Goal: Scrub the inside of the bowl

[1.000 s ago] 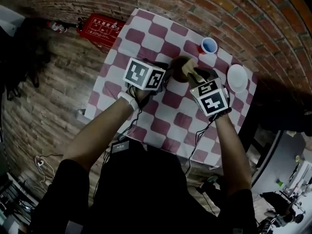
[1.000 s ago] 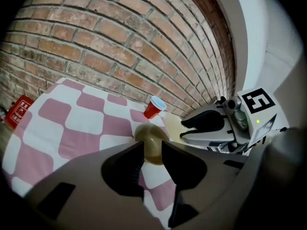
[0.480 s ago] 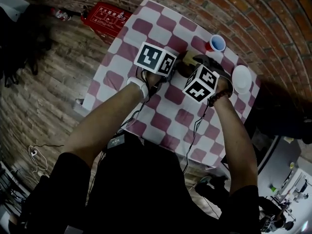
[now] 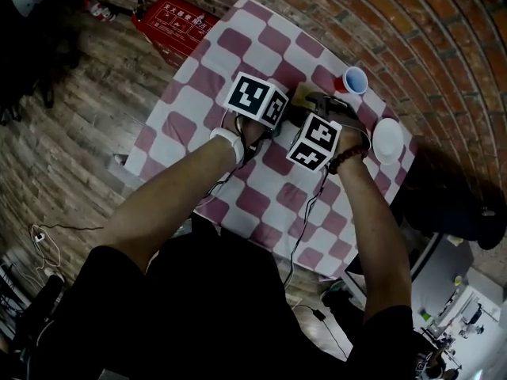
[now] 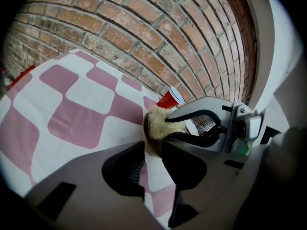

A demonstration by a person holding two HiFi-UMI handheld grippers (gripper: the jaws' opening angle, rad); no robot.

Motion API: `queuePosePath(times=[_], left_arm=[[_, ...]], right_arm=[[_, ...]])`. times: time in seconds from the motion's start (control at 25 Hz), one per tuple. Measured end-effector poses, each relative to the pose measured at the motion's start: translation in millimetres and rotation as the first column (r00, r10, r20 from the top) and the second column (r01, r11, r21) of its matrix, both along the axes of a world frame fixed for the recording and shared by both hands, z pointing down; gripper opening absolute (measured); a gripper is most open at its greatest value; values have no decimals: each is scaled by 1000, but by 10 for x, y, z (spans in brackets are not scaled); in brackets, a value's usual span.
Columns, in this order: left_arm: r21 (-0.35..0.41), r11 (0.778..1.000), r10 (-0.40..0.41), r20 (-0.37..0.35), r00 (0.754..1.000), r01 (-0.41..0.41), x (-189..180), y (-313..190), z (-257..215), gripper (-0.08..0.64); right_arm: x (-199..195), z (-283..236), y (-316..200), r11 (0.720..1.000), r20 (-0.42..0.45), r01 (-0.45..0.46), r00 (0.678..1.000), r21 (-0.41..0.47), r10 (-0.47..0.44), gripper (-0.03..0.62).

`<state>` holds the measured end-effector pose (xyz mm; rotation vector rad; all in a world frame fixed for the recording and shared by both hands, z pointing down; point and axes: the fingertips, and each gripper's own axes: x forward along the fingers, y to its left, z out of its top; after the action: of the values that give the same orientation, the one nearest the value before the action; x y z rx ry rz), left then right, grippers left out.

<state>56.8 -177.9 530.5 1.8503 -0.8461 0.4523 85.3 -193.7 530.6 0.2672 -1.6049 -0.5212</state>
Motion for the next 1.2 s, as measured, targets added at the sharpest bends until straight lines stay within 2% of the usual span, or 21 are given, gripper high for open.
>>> queuePosePath(times=[0.16,0.44,0.64,0.8,1.0,1.2], left_arm=[[-38,999,-40,-68,997,37,39,-23,19,100],[-45,998,-36,-57,998,33,38,-45,52,74],[-38,998,-53,-82,995,50,48,-98,2,69],[-12,996,-88,-161,983,87,68,-171,-134,69],[-17,993,-120,-204,972,120,29,-162,-169,69],[-39,988,-152,-239,959,146,1,-153,-136,69]], right_arm=[[57,14,-12,999,-35,39,999,16,-38,110],[256,10,171,993,-110,109,988,-39,-113,110],[217,20,363,986,-112,150,981,-73,-158,110],[139,95,398,985,-98,144,983,-94,-153,110],[105,72,253,991,-87,115,989,-61,-120,110],[212,94,126,990,-163,129,977,-49,-135,110]])
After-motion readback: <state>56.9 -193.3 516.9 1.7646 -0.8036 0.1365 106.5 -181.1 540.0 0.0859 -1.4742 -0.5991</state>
